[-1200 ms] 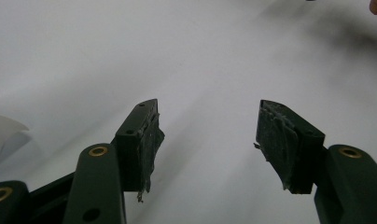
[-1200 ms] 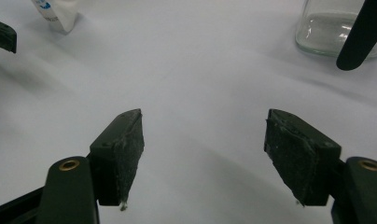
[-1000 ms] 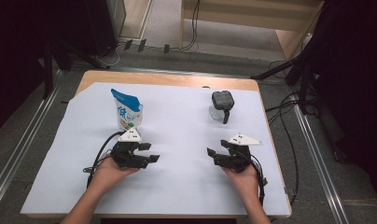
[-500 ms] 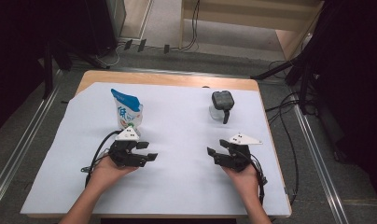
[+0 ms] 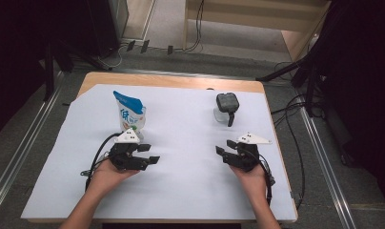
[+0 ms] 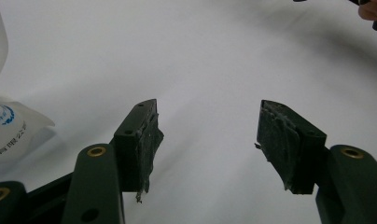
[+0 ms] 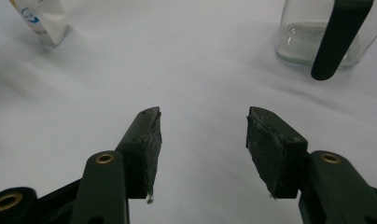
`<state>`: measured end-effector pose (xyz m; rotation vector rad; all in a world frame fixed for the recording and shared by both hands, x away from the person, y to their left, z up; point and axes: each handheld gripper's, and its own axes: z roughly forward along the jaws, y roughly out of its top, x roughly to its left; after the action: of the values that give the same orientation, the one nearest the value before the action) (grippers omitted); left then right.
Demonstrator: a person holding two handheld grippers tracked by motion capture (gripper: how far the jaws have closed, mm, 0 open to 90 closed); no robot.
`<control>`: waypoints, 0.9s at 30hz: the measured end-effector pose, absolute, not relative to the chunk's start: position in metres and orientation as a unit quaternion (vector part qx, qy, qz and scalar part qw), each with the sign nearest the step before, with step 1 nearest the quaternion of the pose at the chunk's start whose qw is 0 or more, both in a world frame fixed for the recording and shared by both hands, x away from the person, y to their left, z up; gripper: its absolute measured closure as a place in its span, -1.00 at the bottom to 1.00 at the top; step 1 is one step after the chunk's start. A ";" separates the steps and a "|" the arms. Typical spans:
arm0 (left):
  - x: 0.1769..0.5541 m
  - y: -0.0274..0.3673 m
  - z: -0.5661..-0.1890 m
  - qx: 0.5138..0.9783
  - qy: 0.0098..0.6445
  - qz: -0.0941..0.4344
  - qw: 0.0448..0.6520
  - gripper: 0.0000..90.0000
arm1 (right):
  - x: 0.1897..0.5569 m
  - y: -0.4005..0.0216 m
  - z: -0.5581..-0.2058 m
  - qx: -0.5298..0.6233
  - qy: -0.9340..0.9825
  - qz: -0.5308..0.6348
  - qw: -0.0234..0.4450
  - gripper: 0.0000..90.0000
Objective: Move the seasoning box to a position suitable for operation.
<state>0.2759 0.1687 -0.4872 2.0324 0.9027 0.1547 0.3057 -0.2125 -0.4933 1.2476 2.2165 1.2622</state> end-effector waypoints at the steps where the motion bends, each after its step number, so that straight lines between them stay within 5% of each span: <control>1: 0.275 0.168 -0.487 0.818 0.364 0.062 0.442 -0.13 | 0.306 -0.214 -0.493 0.437 0.770 0.440 0.151 -0.01; 27: 0.265 0.181 -0.482 0.813 0.364 0.069 0.450 -0.16 | 0.365 -0.218 -0.468 0.465 0.747 0.445 0.166 -0.04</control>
<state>0.2651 0.1810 -0.4822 2.0089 0.8996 0.1710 0.3649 -0.2181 -0.4680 1.3239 2.1275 1.2661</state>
